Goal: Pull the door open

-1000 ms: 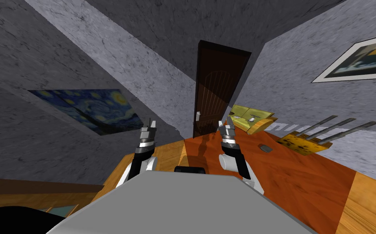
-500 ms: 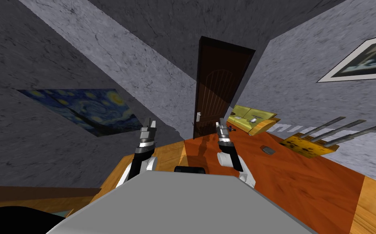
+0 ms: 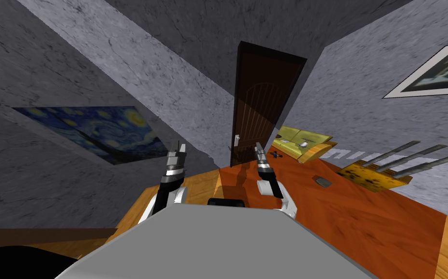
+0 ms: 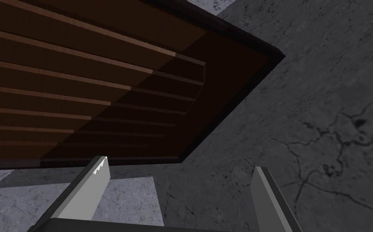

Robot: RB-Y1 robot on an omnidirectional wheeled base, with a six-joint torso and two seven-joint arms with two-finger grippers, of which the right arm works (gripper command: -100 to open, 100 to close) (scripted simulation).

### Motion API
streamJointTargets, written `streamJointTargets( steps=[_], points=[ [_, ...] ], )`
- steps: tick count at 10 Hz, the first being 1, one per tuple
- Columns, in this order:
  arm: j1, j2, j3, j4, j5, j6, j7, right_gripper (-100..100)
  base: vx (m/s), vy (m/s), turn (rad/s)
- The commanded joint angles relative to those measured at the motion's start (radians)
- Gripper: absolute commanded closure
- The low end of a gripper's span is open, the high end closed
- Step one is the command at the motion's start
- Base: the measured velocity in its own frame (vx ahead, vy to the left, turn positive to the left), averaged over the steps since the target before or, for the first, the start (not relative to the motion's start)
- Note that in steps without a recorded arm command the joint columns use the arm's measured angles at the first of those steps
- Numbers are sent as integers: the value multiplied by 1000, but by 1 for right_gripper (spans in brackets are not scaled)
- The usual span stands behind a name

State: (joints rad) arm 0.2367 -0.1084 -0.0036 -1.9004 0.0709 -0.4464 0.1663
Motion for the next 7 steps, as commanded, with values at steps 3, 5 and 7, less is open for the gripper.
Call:
streamJointTargets(
  steps=[3, 5, 7],
  points=[
    [-50, -24, -5, 105, 34, -21, 57, -100, 47, 0, 7],
    [-73, -34, -5, 158, 51, -29, 84, -100, 61, -4, 12],
    [-96, -44, -6, 192, 67, -37, 112, -100, 33, -3, 3]
  ],
)
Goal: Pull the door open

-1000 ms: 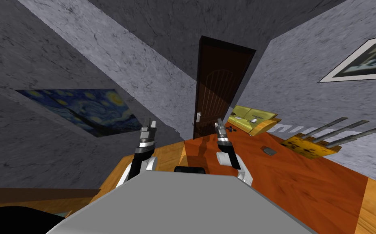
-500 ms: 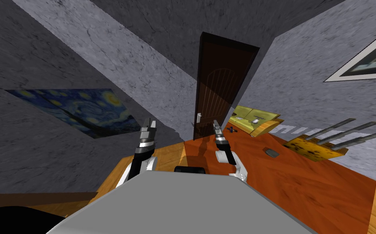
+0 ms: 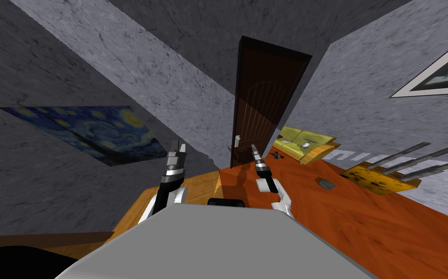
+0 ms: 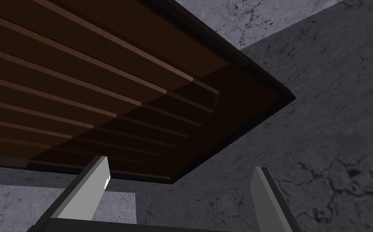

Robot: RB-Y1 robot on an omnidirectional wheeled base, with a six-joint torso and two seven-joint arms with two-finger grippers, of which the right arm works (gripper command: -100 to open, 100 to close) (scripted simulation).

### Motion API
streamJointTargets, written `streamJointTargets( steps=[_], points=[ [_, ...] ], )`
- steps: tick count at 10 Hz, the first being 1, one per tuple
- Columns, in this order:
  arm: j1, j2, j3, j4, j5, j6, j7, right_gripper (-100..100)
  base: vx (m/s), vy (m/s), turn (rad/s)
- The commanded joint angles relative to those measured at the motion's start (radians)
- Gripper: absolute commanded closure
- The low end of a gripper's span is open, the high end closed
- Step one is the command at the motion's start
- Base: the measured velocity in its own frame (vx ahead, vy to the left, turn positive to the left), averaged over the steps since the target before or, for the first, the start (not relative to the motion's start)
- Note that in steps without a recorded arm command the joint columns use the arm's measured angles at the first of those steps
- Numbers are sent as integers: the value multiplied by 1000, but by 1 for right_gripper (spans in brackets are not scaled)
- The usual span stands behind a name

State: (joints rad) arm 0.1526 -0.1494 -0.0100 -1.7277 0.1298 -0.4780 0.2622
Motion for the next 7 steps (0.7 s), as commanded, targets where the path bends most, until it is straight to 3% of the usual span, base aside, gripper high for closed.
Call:
streamJointTargets(
  steps=[1, 4, 5, 7],
  points=[
    [-12, -3, 0, 33, 9, -5, 16, -100, 44, 0, 8],
    [-60, -24, -2, 120, 43, -22, 74, -100, 52, -4, 9],
    [-60, -24, -2, 130, 43, -22, 74, -100, 44, -4, 6],
    [-107, -45, -4, 203, 78, -38, 131, -100, 74, -8, 12]
  ],
)
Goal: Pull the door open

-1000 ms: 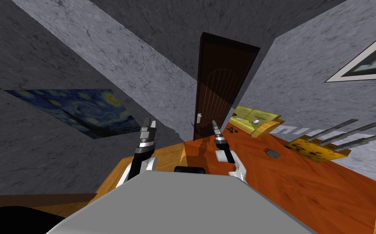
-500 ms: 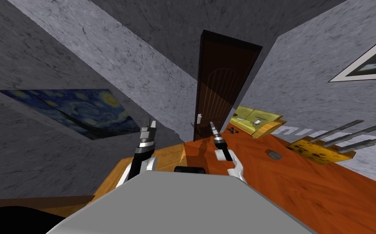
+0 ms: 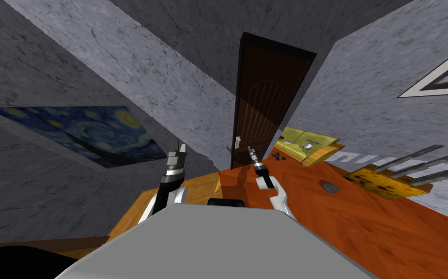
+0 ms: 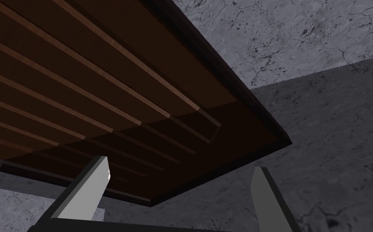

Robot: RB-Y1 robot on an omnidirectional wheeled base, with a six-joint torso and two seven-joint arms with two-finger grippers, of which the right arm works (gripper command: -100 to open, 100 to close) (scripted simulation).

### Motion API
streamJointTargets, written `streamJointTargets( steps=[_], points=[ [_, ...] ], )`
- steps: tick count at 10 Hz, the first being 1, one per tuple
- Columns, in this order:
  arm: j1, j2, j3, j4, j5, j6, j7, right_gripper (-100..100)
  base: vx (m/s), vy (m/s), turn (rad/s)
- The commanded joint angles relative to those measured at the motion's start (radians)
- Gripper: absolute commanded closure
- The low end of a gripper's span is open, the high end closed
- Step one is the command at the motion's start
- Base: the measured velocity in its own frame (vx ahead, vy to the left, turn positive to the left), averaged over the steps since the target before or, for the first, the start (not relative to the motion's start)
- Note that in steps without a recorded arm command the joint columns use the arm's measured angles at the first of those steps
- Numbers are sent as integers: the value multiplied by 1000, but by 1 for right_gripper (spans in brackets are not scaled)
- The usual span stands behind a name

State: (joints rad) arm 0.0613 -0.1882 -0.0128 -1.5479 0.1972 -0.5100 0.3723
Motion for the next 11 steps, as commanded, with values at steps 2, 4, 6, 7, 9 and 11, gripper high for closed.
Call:
streamJointTargets(
  steps=[2, 4, 6, 7, 9, 11],
  points=[
    [-39, -16, -2, 77, 28, -14, 50, -100, 55, -1, 7],
    [-63, -27, -3, 130, 45, -23, 78, -100, 42, -2, 6],
    [-86, -36, -4, 179, 62, -31, 106, -100, 49, -3, 8],
    [-86, -36, -4, 193, 62, -31, 106, -100, 45, -8, 7],
    [-132, -56, -6, 267, 96, -47, 162, -100, 64, -12, 13],
    [-153, -65, -6, 316, 111, -54, 188, -100, 64, 0, 6]
  ],
)
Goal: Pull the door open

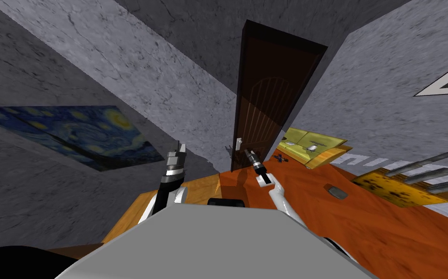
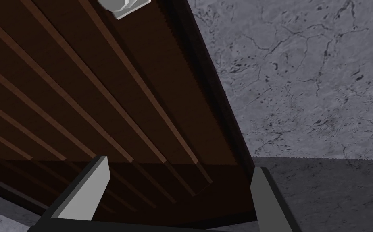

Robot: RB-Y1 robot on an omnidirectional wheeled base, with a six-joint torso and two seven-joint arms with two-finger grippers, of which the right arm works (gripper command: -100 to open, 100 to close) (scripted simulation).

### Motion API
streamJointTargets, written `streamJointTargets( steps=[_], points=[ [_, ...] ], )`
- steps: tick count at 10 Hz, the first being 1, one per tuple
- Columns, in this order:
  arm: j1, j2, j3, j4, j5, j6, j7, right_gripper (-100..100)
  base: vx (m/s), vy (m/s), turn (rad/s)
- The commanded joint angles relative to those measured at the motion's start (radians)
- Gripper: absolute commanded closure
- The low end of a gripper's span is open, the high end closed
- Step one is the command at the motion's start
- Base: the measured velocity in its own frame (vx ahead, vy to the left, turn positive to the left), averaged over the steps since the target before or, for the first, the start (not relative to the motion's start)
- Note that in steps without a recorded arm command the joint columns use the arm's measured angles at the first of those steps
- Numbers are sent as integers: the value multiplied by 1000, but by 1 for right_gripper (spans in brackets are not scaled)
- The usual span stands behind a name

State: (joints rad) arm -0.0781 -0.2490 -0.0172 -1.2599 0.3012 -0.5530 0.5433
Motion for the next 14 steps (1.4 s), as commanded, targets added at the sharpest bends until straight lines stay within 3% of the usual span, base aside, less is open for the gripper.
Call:
streamJointTargets(
  steps=[1, 2, 5, 7, 8, 11, 12, 14],
  points=[
    [-14, -5, -2, 43, 7, -11, 17, -100, 50, -9, 6],
    [-36, -14, -3, 75, 23, -19, 43, -100, 46, 3, 9],
    [-57, -23, -4, 131, 39, -26, 68, -100, 45, -8, 7],
    [-96, -40, -5, 198, 67, -40, 116, -100, 63, 0, 10],
    [-96, -40, -5, 212, 67, -40, 116, -100, 69, -4, 5],
    [-148, -62, -8, 312, 106, -58, 179, -100, 81, -7, 10],
    [-148, -62, -8, 319, 106, -58, 179, -100, 62, -3, 4],
    [-177, -74, -9, 377, 127, -68, 214, -100, 61, -7, 6]
  ],
)
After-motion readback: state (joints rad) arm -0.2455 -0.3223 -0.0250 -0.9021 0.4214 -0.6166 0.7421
